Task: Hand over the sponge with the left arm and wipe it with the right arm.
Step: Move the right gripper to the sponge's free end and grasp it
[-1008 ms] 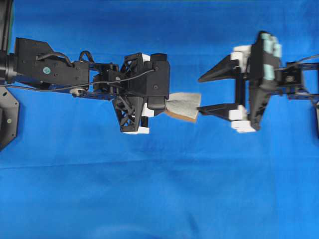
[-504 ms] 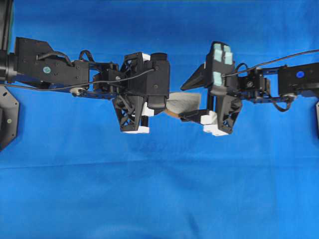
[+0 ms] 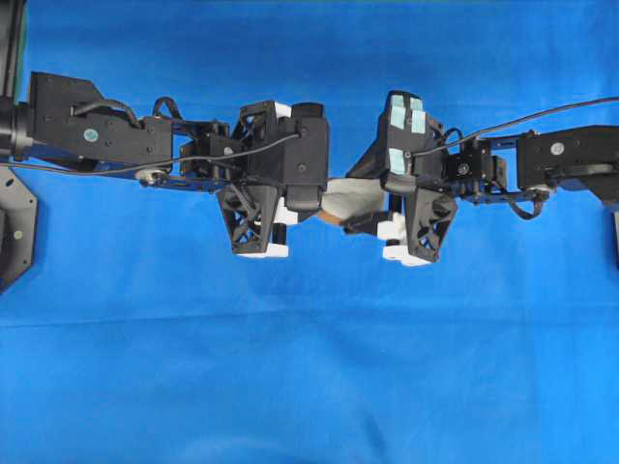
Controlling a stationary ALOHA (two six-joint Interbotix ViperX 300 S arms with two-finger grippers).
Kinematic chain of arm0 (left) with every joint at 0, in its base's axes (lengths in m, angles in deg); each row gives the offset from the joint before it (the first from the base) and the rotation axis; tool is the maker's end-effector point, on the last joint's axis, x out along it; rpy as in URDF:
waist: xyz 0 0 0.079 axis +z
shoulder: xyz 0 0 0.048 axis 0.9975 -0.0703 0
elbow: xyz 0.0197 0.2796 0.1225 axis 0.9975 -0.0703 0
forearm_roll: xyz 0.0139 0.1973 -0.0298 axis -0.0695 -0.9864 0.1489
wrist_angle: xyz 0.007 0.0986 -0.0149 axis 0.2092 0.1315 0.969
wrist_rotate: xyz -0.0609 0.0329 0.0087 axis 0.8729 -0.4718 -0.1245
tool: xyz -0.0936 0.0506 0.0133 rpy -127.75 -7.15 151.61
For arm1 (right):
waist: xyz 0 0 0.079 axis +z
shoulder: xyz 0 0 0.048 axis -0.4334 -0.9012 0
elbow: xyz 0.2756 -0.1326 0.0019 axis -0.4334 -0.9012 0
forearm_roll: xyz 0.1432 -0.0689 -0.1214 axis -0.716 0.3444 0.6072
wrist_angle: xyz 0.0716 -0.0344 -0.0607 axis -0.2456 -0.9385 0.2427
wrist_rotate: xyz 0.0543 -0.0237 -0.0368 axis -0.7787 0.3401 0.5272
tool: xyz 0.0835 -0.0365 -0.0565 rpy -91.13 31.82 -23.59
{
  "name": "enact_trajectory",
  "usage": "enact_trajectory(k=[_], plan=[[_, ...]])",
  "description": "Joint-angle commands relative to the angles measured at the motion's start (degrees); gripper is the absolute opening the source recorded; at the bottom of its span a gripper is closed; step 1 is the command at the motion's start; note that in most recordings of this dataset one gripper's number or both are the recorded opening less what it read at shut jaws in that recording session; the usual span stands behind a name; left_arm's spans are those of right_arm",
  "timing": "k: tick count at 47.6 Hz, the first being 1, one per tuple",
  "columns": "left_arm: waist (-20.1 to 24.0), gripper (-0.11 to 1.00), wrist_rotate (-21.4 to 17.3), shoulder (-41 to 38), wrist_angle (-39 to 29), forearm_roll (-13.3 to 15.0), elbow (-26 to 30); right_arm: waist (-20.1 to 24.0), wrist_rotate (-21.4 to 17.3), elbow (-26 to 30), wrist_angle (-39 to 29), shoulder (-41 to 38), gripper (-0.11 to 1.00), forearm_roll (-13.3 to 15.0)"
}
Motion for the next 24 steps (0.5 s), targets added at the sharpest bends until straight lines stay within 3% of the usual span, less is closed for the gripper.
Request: enact_trajectory(k=[1, 7, 18, 20, 24], plan=[[-0.2, 0.24, -0.1, 1.6, 0.5, 0.2, 0.6, -0.3, 0.1, 1.1, 0.2, 1.9, 0.58, 0.6], [-0.2, 0.2, -0.1, 1.6, 0.5, 0.1, 0.5, -0.5, 0.1, 0.5, 0.2, 3.0, 0.32, 0.7], [-0.2, 0.2, 0.5, 1.7, 0.7, 0.1, 0.4, -0.7, 0.0, 0.0, -0.4, 3.3, 0.3, 0.7], [-0.2, 0.27, 0.7, 1.8, 0.9, 0.2, 0.3, -0.6, -0.1, 0.0, -0.4, 3.3, 0.3, 0.7], [-0.2, 0.52, 1.1, 2.5, 1.7, 0.2, -0.5, -0.7, 0.0, 0.0, -0.4, 3.3, 0.3, 0.7]])
